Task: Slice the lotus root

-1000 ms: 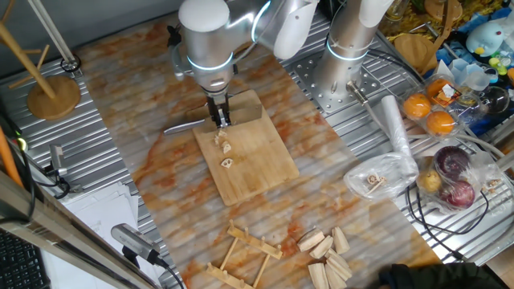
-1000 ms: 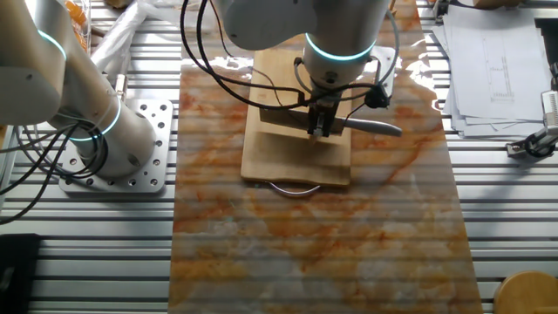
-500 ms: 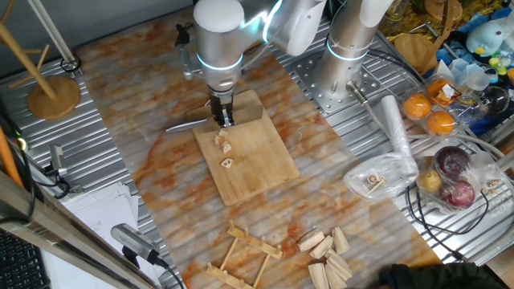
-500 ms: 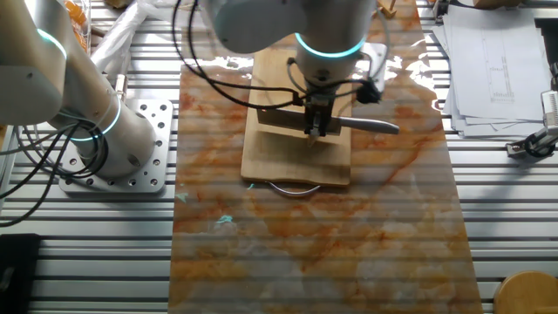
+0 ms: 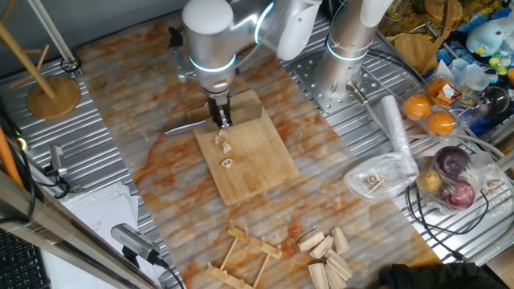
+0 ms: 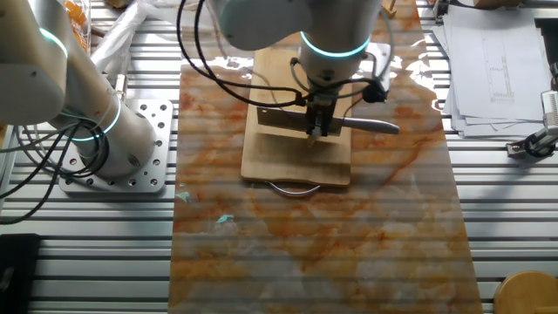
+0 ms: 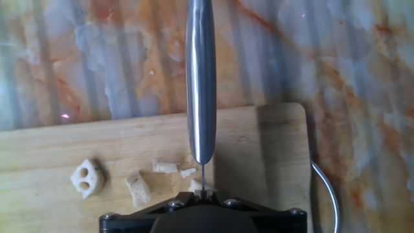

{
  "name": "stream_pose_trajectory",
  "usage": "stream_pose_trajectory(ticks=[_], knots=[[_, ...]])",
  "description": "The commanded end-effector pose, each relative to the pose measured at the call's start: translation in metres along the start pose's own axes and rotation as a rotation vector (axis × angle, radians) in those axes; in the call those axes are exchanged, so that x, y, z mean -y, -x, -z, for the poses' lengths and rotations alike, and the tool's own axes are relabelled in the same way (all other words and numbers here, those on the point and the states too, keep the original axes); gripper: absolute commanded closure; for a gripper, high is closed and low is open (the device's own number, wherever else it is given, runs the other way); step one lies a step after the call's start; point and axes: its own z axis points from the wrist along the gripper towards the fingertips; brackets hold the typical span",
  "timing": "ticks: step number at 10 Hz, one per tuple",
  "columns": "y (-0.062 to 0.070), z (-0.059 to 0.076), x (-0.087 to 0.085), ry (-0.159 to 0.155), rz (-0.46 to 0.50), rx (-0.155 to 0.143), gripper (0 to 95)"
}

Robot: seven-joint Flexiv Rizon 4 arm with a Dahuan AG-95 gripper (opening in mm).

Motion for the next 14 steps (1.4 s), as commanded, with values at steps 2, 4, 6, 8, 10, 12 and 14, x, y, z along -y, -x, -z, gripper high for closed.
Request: stream_pose_trajectory(ticks=[2, 4, 6, 8, 10, 12, 14], knots=[[0.001, 0.024, -0.003, 0.063, 0.001, -0.032, 95.0], [0.002, 0.027, -0.003, 0.057, 0.007, -0.032, 95.0], [0.001, 0.015, -0.002, 0.043, 0.011, -0.024, 95.0], [-0.001, -0.008, 0.000, 0.029, 0.018, 0.007, 95.0], [-0.002, -0.029, 0.001, 0.006, 0.024, 0.026, 95.0], [-0.004, -0.009, 0.001, 0.040, 0.028, 0.008, 95.0], [-0.009, 0.030, -0.001, 0.055, 0.051, -0.017, 95.0]])
